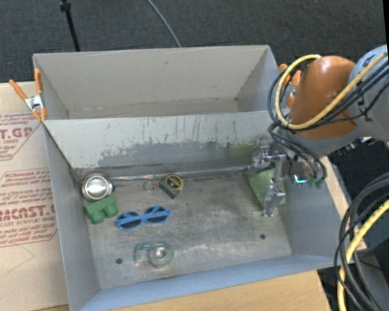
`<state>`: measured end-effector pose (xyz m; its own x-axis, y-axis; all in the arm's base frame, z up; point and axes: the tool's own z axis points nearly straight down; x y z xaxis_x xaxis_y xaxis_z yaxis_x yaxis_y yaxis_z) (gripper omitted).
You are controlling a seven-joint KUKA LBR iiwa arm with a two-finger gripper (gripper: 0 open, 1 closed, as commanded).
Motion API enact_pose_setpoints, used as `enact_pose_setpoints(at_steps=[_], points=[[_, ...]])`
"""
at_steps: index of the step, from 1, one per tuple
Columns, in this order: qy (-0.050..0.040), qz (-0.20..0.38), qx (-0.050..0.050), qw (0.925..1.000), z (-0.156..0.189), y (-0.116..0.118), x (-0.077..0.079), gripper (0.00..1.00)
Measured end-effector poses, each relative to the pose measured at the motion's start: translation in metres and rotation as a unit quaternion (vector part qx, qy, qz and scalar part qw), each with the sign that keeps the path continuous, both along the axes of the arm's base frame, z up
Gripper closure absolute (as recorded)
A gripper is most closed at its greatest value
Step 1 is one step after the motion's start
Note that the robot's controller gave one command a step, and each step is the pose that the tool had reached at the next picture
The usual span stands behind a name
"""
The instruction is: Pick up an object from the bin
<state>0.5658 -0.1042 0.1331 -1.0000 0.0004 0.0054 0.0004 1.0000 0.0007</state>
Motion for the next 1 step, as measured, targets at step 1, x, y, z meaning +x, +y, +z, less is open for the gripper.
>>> enact_pose_setpoints(at_steps=[1], points=[[-0.0051,-0.017,0.002,0.9998,-0.0482,-0.0366,0.0215,0.00]])
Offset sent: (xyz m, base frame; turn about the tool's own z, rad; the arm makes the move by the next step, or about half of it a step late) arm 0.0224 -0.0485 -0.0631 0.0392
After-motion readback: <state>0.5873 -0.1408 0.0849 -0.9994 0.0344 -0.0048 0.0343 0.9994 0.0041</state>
